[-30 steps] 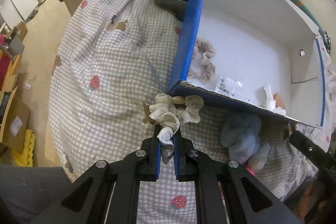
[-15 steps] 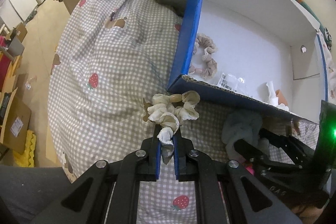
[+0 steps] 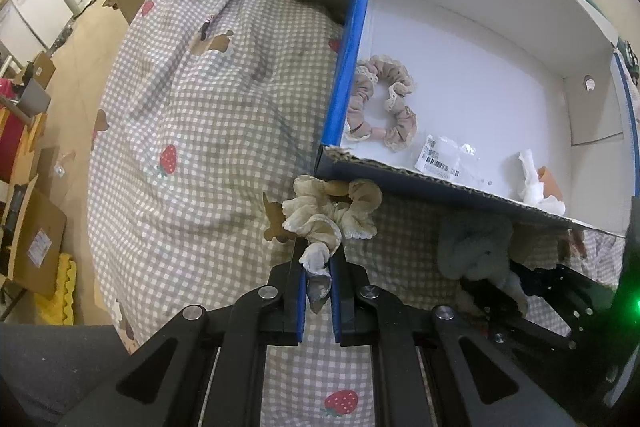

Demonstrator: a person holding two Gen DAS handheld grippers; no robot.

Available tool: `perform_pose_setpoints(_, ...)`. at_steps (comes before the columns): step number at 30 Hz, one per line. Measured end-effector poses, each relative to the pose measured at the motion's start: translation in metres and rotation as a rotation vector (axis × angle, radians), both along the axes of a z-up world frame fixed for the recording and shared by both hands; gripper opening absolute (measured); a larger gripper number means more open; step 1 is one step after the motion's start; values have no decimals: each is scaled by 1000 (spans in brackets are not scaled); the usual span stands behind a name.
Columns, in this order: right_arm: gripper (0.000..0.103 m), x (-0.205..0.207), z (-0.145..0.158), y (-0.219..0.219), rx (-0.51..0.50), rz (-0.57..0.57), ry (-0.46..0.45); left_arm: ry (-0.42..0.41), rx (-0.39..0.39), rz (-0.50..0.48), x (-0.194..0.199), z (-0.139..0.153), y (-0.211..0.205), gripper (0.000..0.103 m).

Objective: Organize soft objects
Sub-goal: 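Grasp the cream lace scrunchie with the left tool while the right tool grasps the blue plush, then lift scrunchie and blue plush with both tools and carry them over the box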

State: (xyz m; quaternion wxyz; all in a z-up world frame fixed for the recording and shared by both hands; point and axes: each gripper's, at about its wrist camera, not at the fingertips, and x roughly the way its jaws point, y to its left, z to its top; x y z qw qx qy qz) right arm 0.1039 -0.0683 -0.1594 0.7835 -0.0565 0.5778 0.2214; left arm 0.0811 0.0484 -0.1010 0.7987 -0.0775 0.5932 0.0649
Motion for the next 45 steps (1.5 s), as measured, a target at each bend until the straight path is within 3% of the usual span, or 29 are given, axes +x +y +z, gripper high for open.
perform_pose_setpoints(8,32,-20,24,-6,74,-11,-37,-19,17,3,-8,6,2,9)
perform_pose_setpoints(15,32,-38,56,-16,111,-40,-72,-43,-68,-14,-23,21,0,9)
perform_pose_setpoints(26,32,-52,90,-42,166,-98,-114,-134,-68,-49,-47,56,-15,9)
perform_pose_setpoints(33,32,-46,119,-56,210,-132,-153,-151,-118,-86,-36,79,-26,9)
perform_pose_setpoints(39,32,-28,153,-79,259,-179,-220,-238,-78,-135,-16,114,-37,9)
perform_pose_setpoints(45,32,4,170,-88,279,-211,-260,-256,-85,-150,13,125,-39,9)
